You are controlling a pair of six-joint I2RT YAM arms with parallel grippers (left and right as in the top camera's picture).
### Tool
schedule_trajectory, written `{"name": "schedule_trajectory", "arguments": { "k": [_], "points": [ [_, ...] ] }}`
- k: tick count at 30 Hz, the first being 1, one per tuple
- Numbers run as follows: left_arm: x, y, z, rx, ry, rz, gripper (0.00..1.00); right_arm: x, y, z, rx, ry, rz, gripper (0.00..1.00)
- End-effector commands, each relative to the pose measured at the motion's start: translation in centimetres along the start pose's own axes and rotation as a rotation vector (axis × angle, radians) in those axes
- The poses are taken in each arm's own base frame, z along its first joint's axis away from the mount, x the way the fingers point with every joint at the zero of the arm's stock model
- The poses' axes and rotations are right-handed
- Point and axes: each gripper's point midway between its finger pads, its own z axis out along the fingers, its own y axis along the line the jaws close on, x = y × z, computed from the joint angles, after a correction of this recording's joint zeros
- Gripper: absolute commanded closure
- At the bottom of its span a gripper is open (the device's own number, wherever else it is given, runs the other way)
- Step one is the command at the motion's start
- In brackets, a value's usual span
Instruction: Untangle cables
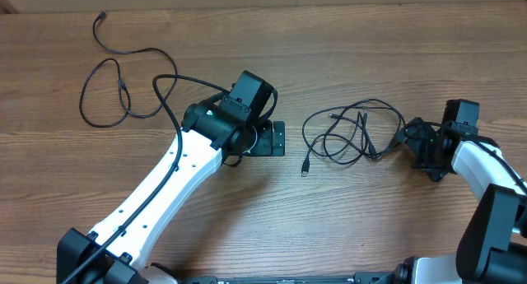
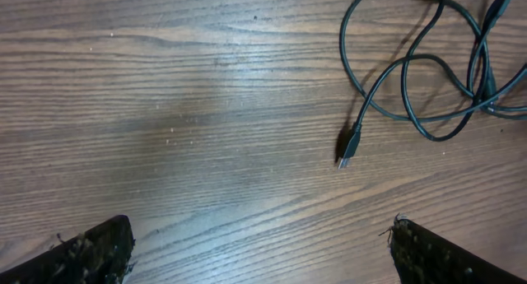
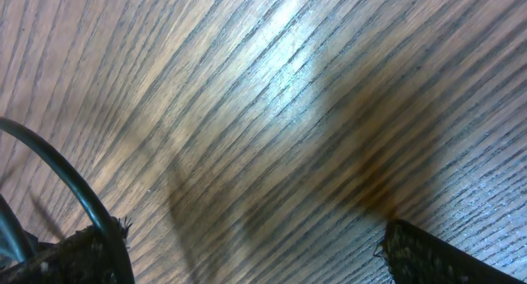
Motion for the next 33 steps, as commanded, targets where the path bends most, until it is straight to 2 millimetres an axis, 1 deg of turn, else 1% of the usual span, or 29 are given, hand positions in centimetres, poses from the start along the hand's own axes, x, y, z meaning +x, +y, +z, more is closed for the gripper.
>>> {"name": "schedule_trajectory", "arguments": {
  "k": [1,4,6,12,16,27,28,33],
  "points": [
    [-0.8,-0.3,-0.4,0.013,-0.041,0.007,0.00,3.3,-4.3,2.5,0.142,0.099,0.026,0.00],
    [-1.6,-0.8,-0.4,0.032,-0.075,0.008,0.01,3.3,-4.3,2.5,0.143,0.099,0.026,0.00],
    [-1.8,-0.8,-0.5,0.035,-0.080,0.008,0.01,3.3,-4.3,2.5,0.142,0.099,0.026,0.00],
    [-1.8,-0.6,-0.4,0.023,-0.082,0.030,0.01,3.3,-4.3,2.5,0.143,0.099,0.026,0.00],
    [-1.9,0.1,-0.4,-0.021,-0.094,0.058,0.01,3.3,-4.3,2.5,0.142,0.099,0.026,0.00],
    [-1.4,0.4,-0.4,-0.028,-0.071,0.058,0.00,3.3,-4.3,2.5,0.143,0.099,0.026,0.00],
    [-1.3,0.4,-0.4,-0.030,-0.068,0.058,0.00,3.0,-4.1,2.6,0.134,0.086,0.025,0.00],
    [-1.1,0.5,-0.4,-0.033,-0.062,0.058,0.00,-1.0,-1.4,2.8,0.022,-0.076,0.009,0.00]
  ]
}}
